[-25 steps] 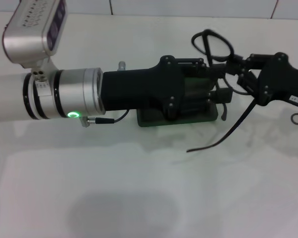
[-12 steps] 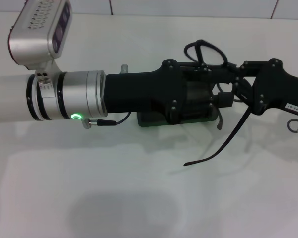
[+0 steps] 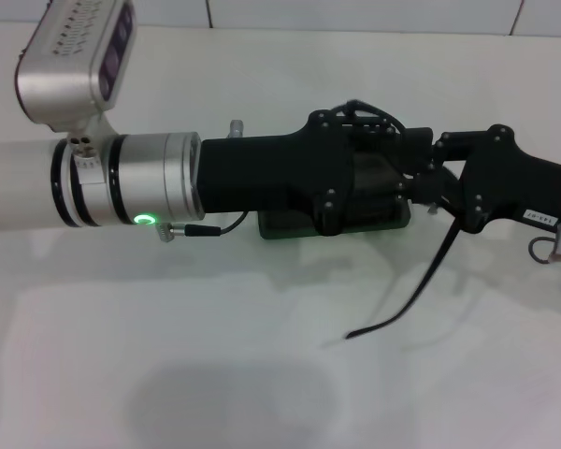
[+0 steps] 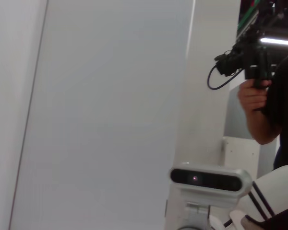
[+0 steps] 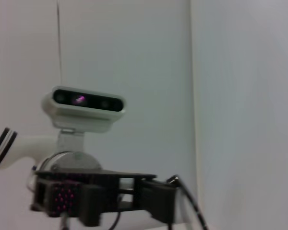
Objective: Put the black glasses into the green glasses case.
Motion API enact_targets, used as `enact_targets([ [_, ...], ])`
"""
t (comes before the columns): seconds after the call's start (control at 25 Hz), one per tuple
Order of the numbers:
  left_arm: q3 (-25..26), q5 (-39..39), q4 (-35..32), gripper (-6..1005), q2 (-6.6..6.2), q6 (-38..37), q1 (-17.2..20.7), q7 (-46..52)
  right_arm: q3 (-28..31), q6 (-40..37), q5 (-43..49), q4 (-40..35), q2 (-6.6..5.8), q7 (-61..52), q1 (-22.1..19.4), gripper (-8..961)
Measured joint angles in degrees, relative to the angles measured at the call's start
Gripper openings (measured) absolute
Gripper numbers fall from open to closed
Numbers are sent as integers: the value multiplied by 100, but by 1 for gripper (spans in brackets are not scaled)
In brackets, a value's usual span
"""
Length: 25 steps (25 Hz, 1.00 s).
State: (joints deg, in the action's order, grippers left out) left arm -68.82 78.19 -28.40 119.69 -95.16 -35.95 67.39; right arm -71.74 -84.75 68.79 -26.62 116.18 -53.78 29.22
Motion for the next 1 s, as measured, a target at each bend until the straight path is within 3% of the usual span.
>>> enact_targets([
  [0.36,285,-6,-24,486,-79,-388,260,-272,271,-119,-517,5,-74,77,-139,88],
  [0.56,440,260,30,486,-133,457,393,-196,953,-796,-524,1,-84,71,-155,69],
  [0.72,392,686,43,486,-53,1042,320,21,1198,-1191,-648,2,-45,35,-90,70],
  [0.88,-42,1077,86,485,11,1043,63,37,1145,-1233,-885,126,-1,27,99,68],
  [1.0,-604,812,110,485,31,945,-58,53,1161,-1208,-935,416,2,20,324,69],
])
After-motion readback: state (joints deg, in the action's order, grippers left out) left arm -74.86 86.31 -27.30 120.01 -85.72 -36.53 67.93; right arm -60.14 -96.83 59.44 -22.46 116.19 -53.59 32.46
